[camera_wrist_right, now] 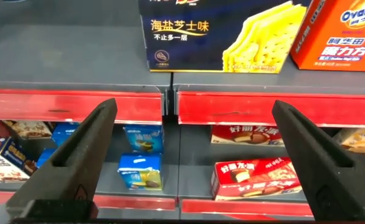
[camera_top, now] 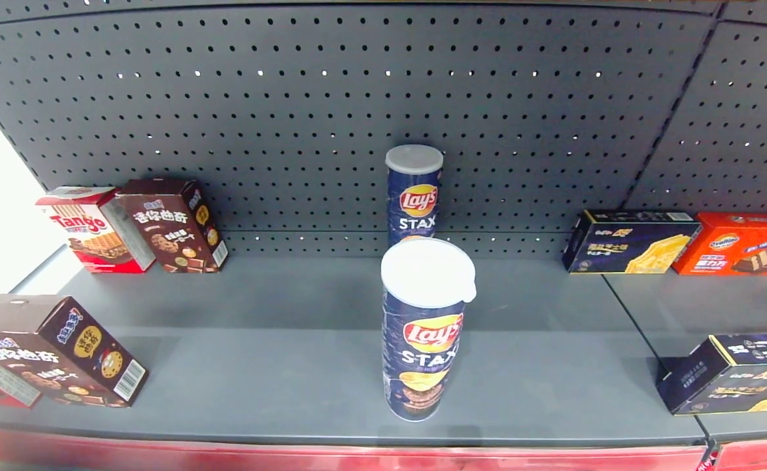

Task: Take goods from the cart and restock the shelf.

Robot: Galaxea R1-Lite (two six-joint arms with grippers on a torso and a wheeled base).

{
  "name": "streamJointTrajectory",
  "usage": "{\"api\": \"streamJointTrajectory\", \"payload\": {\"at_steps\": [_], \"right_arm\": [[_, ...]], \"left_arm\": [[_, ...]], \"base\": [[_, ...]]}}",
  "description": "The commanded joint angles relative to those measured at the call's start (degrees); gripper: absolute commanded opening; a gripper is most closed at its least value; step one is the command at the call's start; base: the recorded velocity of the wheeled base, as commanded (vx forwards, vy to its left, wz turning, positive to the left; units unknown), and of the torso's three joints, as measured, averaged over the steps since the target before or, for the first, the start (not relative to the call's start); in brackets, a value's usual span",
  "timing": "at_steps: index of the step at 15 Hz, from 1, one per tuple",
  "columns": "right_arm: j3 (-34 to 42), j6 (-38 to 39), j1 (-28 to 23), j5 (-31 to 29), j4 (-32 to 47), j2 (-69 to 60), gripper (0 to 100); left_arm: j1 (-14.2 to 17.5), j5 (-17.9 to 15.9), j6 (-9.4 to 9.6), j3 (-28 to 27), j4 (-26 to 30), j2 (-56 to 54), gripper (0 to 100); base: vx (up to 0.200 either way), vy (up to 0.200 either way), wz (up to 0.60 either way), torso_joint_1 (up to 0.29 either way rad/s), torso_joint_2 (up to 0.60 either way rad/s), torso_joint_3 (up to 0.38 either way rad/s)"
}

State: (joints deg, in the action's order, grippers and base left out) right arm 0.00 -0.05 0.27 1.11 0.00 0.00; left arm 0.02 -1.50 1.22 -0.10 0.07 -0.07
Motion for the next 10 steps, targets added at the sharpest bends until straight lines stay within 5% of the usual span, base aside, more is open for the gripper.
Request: {"api": "streamJointTrajectory", "payload": {"at_steps": [1, 10], "right_arm": [[0.00, -0.04, 0.00, -0.05, 0.00, 0.00, 100], [0.00, 0.05, 0.00, -0.05, 0.00, 0.00, 100]], "left_arm": [[-0.02, 0.01, 0.01, 0.01, 0.01, 0.07, 100], [-0.02, -0.08, 0.10, 0.01, 0.01, 0.07, 100]], "base": [[0.000, 0.000, 0.00, 0.000, 0.00, 0.000], [-0.022, 0.000, 0.00, 0.000, 0.00, 0.000]]}}
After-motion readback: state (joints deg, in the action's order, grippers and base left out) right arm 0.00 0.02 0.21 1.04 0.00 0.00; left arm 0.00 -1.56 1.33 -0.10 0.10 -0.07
